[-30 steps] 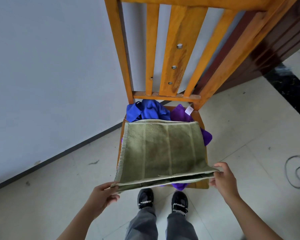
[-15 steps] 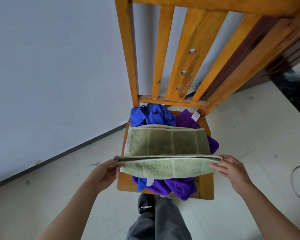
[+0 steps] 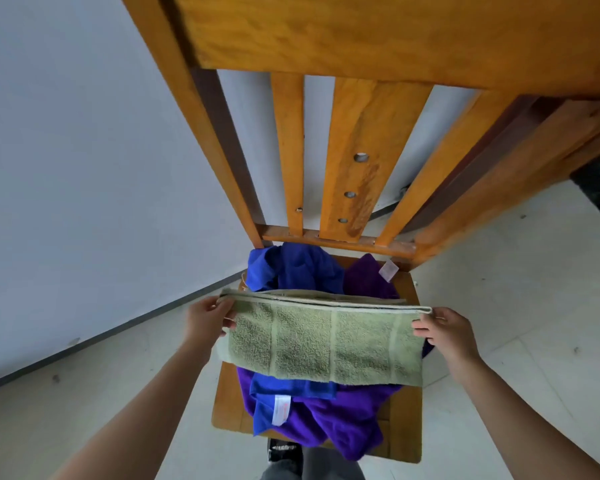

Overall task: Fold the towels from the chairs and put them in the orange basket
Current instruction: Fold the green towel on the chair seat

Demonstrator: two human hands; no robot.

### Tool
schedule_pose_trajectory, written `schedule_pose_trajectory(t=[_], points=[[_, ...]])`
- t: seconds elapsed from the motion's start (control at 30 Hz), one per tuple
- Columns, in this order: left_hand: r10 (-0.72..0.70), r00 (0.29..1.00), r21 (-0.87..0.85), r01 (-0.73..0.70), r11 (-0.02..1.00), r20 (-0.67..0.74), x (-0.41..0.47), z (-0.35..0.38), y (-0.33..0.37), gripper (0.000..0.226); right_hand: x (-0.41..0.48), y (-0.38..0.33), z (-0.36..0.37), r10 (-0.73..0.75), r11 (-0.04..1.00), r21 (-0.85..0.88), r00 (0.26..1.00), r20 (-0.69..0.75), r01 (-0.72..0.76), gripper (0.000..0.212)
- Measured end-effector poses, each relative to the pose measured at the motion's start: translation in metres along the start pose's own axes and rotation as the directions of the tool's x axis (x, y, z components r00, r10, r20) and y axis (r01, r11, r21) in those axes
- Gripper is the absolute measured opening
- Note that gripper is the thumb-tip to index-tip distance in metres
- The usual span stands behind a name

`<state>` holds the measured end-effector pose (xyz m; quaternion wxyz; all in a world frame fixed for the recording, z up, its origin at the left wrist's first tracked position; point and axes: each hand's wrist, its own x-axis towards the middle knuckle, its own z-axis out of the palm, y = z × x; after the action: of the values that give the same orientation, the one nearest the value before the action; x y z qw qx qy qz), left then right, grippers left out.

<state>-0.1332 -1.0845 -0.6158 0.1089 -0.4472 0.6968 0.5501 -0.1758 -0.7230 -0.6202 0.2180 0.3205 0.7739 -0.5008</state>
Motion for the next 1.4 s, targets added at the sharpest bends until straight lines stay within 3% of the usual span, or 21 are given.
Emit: schedule_pose_trajectory(t=[0.07,0.17,0.27,0.33,0.37,0.43,0.53,0.67,0.8,0.87,0.93,1.0,1.07,1.13,1.2,1.3,1.4], points=[[-0.026,1.0,-0.004,0.026,1.0,0.0,0.009,0.01,0.005,0.039,0.014,-0.002,0.01,0.043,0.999,-0.017,0.996,0.081,-0.041,0.04],[-0.106,0.982,0.056,0.099,0.994,0.155,0.01,0.022,-0.005,0.082,0.022,0.009,0.025,0.077,0.98,-0.193,0.985,0.157,-0.046,0.062],[-0.1,0.962,0.342,0.008,0.94,0.253,-0.007,0.032,-0.037,0.088,0.009,0.034,0.034,0.085,0.834,-0.55,0.97,0.229,0.056,0.049],[-0.098,0.948,0.592,-0.107,0.799,0.303,-0.012,0.036,-0.057,0.084,0.002,0.05,0.038,0.072,0.703,-0.7,0.966,0.248,0.128,0.04],[-0.11,0.944,0.685,-0.142,0.715,0.31,-0.016,0.037,-0.065,0.081,-0.001,0.056,0.039,0.053,0.692,-0.711,0.974,0.222,0.124,0.039],[-0.145,0.94,0.79,-0.17,0.589,0.31,-0.026,0.038,-0.074,0.079,-0.006,0.066,0.039,0.037,0.742,-0.669,0.992,0.118,0.051,0.045],[-0.186,0.94,0.866,-0.17,0.47,0.285,-0.039,0.038,-0.084,0.076,-0.01,0.074,0.036,0.15,0.854,-0.504,0.989,-0.002,-0.131,0.06],[-0.233,0.928,0.881,-0.166,0.443,0.292,-0.046,0.032,-0.089,0.074,-0.005,0.094,0.027,0.31,0.907,-0.3,0.951,0.005,-0.295,0.05],[-0.114,0.923,0.886,-0.311,0.344,0.368,-0.054,0.025,-0.092,0.071,-0.007,0.089,0.022,0.354,0.934,-0.052,0.935,-0.021,-0.354,0.039],[-0.053,0.908,0.875,-0.384,0.296,0.416,-0.057,0.025,-0.089,0.07,-0.008,0.087,0.024,0.299,0.95,-0.089,0.954,-0.016,-0.3,0.037],[-0.008,0.914,0.86,-0.38,0.34,0.407,-0.054,0.026,-0.086,0.071,-0.012,0.082,0.025,0.298,0.95,-0.093,0.955,-0.006,-0.297,0.032],[0.015,0.965,0.82,-0.232,0.523,0.263,-0.04,0.024,-0.085,0.072,-0.016,0.078,0.023,0.332,0.943,-0.036,0.943,0.001,-0.332,0.026],[-0.062,0.995,0.615,0.004,0.788,0.073,-0.021,0.018,-0.084,0.071,-0.019,0.078,0.015,0.37,0.928,0.054,0.929,0.003,-0.369,0.018],[-0.204,0.979,0.295,0.194,0.936,0.0,-0.006,0.011,-0.081,0.067,-0.02,0.08,0.009,0.401,0.909,0.123,0.916,0.012,-0.399,0.011],[-0.29,0.957,0.116,0.287,0.951,0.009,0.001,0.007,-0.077,0.056,-0.021,0.081,0.007,0.423,0.896,0.136,0.905,0.03,-0.423,0.013],[-0.272,0.962,0.082,0.272,0.959,-0.007,0.001,0.007,-0.071,0.018,-0.022,0.08,0.007,0.431,0.898,0.073,0.9,0.062,-0.434,0.015],[-0.29,0.957,0.085,0.291,0.953,-0.028,0.0,0.004,-0.077,0.031,-0.024,0.083,0.007,0.391,0.919,-0.062,0.92,0.032,-0.388,0.022]])
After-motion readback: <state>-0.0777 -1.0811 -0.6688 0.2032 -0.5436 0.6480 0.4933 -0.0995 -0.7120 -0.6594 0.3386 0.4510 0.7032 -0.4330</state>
